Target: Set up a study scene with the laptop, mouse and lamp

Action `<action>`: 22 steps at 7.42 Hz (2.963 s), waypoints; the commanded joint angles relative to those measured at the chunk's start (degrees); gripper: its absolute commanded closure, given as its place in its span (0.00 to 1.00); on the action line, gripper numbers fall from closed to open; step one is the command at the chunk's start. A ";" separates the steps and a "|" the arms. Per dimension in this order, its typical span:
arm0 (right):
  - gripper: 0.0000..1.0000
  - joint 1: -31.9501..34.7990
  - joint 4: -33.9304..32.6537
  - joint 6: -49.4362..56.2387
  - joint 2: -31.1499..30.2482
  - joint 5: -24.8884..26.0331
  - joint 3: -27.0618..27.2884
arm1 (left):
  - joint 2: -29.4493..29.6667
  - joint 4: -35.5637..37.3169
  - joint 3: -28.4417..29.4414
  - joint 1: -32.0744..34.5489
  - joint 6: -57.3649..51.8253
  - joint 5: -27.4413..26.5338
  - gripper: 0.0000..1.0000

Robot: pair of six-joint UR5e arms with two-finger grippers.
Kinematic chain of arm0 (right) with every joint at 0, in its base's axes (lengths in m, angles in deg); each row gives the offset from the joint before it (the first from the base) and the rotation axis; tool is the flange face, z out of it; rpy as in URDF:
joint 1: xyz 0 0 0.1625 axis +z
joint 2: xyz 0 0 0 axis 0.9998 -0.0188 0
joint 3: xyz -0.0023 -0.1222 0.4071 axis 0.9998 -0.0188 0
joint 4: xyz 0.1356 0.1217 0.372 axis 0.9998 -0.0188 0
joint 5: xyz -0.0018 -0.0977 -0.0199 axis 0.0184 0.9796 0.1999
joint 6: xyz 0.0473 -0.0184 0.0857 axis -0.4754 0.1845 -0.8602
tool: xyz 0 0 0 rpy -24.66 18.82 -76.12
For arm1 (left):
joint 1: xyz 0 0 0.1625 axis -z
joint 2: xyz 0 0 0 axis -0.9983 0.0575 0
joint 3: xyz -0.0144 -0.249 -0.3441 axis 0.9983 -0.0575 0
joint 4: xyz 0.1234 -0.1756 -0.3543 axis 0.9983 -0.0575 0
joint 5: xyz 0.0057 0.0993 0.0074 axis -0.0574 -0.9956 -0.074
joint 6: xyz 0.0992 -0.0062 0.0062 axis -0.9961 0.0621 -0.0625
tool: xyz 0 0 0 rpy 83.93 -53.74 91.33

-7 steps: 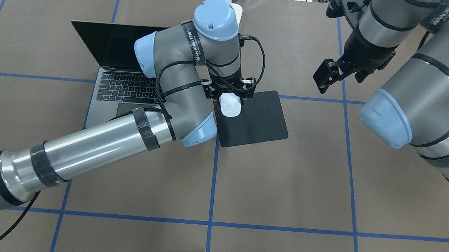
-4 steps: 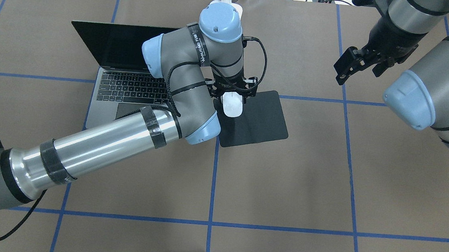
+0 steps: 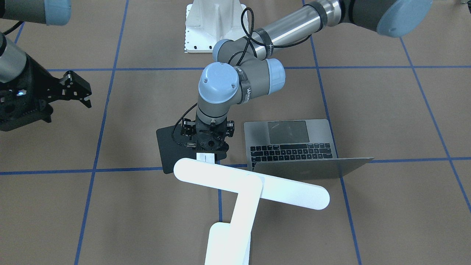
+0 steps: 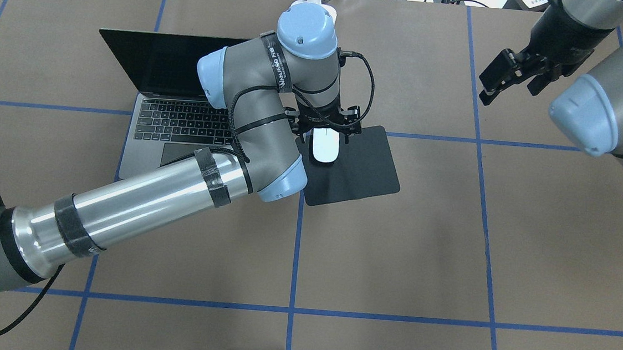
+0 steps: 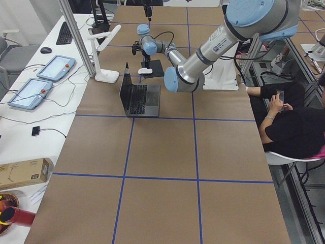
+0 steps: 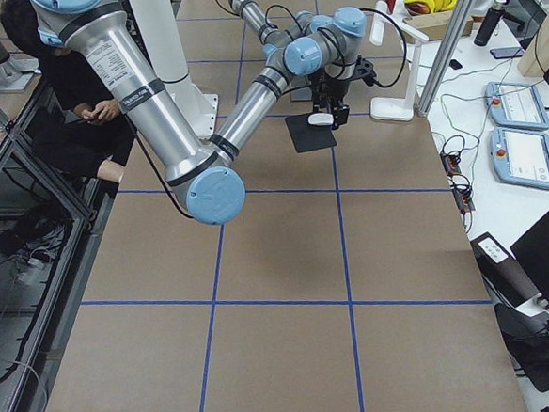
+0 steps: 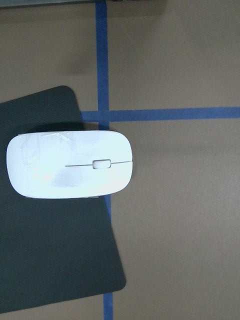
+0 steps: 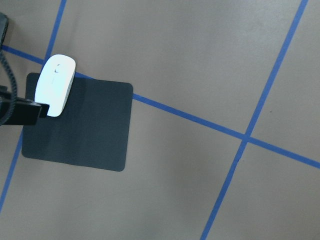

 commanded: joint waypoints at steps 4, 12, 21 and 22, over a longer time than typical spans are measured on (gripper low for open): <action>0.00 4.53 1.62 6.60 -6.67 5.26 -0.50 | -22.22 20.69 -31.97 11.80 -25.05 4.99 0.01; 0.00 13.02 1.62 7.30 -14.55 5.10 -0.59 | -36.84 17.99 -13.13 45.64 -71.91 14.66 0.00; 0.00 25.89 12.96 13.63 -36.65 0.18 -0.94 | -58.37 12.00 -21.71 51.90 -76.07 18.97 0.00; 0.00 25.80 13.05 13.63 -36.47 0.18 -0.68 | -58.72 12.00 -21.71 51.90 -75.99 18.97 0.00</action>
